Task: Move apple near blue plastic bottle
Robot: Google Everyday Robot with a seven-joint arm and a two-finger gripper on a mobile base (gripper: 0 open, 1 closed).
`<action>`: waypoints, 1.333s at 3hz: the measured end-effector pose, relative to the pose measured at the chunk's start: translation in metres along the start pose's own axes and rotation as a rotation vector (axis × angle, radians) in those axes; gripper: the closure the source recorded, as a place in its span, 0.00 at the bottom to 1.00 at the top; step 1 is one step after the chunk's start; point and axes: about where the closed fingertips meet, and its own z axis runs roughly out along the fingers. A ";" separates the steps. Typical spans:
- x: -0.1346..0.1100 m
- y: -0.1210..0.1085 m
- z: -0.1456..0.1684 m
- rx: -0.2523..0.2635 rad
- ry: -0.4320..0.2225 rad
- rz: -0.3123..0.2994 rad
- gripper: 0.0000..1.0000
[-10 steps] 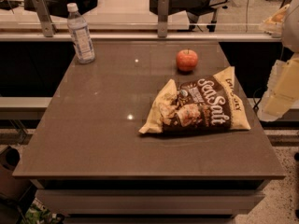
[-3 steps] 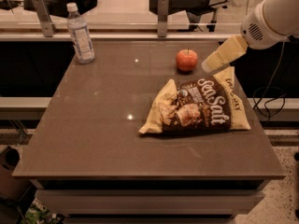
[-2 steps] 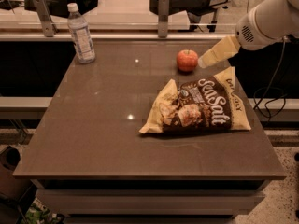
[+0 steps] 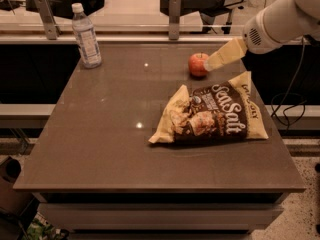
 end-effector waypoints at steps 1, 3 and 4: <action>-0.010 0.004 0.027 -0.070 -0.059 0.014 0.00; -0.024 0.027 0.071 -0.164 -0.103 0.014 0.00; -0.028 0.037 0.093 -0.189 -0.117 0.000 0.00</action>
Offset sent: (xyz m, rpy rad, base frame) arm 0.0488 0.0524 -0.0398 0.2049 -0.0220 0.1272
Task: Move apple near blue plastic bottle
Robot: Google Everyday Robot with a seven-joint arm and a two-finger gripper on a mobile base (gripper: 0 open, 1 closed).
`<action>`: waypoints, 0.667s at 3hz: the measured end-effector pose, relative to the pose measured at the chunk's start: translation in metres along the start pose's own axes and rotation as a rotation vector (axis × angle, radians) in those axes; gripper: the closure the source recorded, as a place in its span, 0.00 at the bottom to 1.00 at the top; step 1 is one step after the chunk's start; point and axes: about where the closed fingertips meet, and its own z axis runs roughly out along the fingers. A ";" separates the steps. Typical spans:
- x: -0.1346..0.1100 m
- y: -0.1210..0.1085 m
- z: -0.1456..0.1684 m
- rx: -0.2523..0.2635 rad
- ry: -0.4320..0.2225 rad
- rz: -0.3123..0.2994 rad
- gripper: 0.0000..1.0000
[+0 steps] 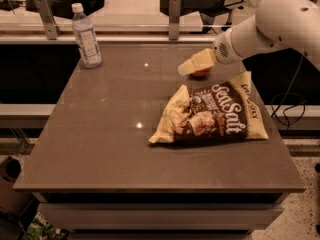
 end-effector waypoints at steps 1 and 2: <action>-0.002 -0.003 0.025 -0.016 -0.024 -0.017 0.00; -0.001 -0.020 0.045 -0.014 -0.045 -0.030 0.00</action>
Offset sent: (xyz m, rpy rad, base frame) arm 0.0674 -0.0053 -0.0424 0.0218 -0.0828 0.0288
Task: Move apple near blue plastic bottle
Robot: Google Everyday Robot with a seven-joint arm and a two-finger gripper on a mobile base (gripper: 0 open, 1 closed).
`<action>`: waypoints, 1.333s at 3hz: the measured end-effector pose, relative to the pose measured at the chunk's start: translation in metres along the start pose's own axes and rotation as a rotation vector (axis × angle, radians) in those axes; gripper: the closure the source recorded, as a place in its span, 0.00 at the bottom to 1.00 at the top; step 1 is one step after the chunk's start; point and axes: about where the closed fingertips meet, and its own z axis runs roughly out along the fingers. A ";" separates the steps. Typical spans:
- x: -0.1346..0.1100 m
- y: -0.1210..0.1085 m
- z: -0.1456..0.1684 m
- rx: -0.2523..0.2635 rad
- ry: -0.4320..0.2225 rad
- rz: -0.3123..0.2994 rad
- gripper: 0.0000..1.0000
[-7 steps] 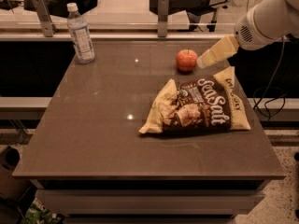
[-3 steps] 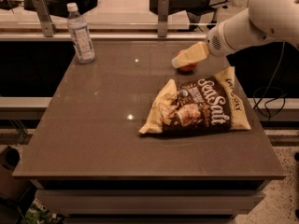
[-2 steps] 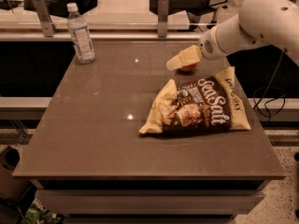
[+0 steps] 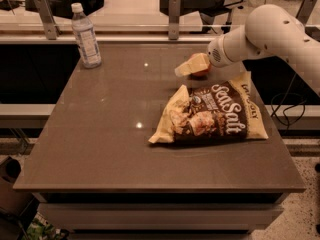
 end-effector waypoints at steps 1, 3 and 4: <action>0.002 -0.018 0.014 0.005 -0.018 -0.002 0.00; 0.003 -0.015 0.020 -0.003 -0.015 -0.002 0.42; 0.003 -0.014 0.022 -0.007 -0.013 -0.002 0.65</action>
Offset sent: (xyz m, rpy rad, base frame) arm 0.0164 -0.0064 -0.0087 0.0067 -0.0141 -0.0024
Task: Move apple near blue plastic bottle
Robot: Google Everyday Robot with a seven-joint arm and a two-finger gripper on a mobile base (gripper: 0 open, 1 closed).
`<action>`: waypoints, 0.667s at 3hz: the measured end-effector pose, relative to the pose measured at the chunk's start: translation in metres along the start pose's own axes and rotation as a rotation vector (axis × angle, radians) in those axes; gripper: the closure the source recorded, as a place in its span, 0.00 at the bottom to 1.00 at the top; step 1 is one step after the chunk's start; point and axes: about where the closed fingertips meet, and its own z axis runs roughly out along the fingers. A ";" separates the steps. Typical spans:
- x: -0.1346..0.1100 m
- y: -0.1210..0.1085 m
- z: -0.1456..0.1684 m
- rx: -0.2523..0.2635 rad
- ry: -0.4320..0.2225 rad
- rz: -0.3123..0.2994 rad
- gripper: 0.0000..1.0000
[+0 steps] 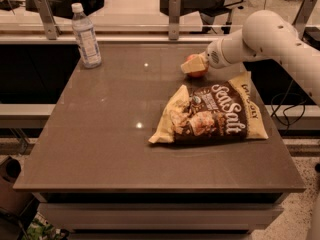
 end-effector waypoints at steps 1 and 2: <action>0.001 0.001 0.002 -0.004 0.002 0.000 0.87; 0.001 0.003 0.005 -0.008 0.004 -0.001 1.00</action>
Offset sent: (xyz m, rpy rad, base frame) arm 0.0002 0.0019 -0.0017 0.0003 0.0025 0.0028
